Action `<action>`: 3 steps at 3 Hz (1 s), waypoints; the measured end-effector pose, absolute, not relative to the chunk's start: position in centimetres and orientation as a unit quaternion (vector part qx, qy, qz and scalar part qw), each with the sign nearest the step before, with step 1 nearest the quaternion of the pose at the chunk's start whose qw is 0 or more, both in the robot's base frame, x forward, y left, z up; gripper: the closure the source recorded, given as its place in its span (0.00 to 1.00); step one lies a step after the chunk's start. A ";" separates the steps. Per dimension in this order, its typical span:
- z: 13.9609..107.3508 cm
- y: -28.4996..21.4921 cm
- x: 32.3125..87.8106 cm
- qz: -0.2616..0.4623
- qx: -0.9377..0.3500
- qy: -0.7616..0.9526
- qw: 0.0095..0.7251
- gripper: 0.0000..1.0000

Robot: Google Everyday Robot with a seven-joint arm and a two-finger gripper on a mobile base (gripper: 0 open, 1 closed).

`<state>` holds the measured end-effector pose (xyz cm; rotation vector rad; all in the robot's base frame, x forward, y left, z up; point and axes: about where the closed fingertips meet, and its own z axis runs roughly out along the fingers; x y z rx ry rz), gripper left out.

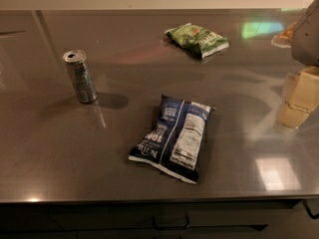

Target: Move blue chip bag near green jalapeno chip bag

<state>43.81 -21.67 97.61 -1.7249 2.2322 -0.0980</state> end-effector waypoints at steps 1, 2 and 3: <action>97.5 -21.4 44.0 -0.030 -0.605 0.778 0.164 0.00; 97.1 -20.6 44.6 -0.015 -0.612 0.770 0.180 0.00; 94.8 -18.0 46.5 0.025 -0.633 0.748 0.198 0.00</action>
Offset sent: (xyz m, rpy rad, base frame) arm 0.0160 0.0188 -0.0155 0.1033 -0.0024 0.0680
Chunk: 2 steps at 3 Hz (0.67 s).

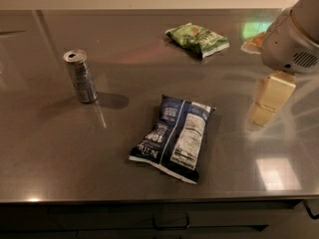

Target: Move blue chip bag near green jalapeno chip bag

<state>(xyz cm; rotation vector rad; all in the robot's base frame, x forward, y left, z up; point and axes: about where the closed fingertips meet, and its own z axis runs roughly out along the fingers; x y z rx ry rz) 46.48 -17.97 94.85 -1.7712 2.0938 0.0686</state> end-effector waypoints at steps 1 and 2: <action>92.2 -15.5 48.4 0.059 -0.653 0.728 0.200 0.00; 90.0 -13.2 49.7 0.083 -0.676 0.707 0.189 0.00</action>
Offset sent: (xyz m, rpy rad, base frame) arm 0.0491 0.0723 -0.0763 0.0820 0.1183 0.2283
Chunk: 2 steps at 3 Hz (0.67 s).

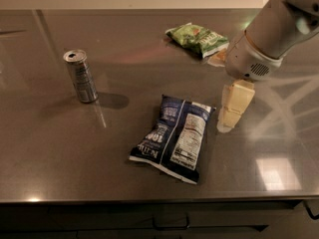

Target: Move blue chip bag near green jalapeno chip bag

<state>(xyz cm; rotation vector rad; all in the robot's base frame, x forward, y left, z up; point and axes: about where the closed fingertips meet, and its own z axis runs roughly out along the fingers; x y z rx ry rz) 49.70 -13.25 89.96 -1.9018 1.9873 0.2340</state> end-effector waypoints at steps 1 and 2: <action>88.6 -11.3 50.0 0.102 -0.700 0.685 0.175 0.00; 87.3 -9.8 49.5 0.119 -0.722 0.664 0.157 0.00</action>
Offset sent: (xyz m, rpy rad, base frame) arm -0.0079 0.0499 -0.0428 -0.0123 0.1216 0.2243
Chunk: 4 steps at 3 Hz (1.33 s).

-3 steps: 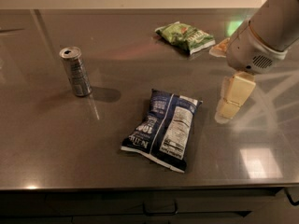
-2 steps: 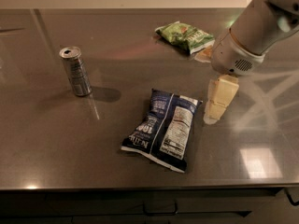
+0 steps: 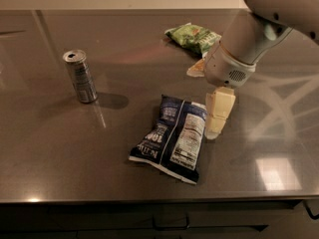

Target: Move blue chip bag near green jalapeno chip bag

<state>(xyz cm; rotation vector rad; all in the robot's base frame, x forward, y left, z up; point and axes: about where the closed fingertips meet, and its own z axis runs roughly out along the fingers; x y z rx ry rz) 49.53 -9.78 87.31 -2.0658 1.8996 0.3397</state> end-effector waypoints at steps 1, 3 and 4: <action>86.2 -8.8 48.7 0.133 -0.740 0.645 0.139 0.00; 84.9 -7.3 47.8 0.154 -0.749 0.630 0.132 0.16; 84.7 -7.1 48.0 0.155 -0.747 0.633 0.134 0.41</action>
Offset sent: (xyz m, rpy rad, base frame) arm -0.0249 0.0246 -0.0306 0.0109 0.0986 0.1335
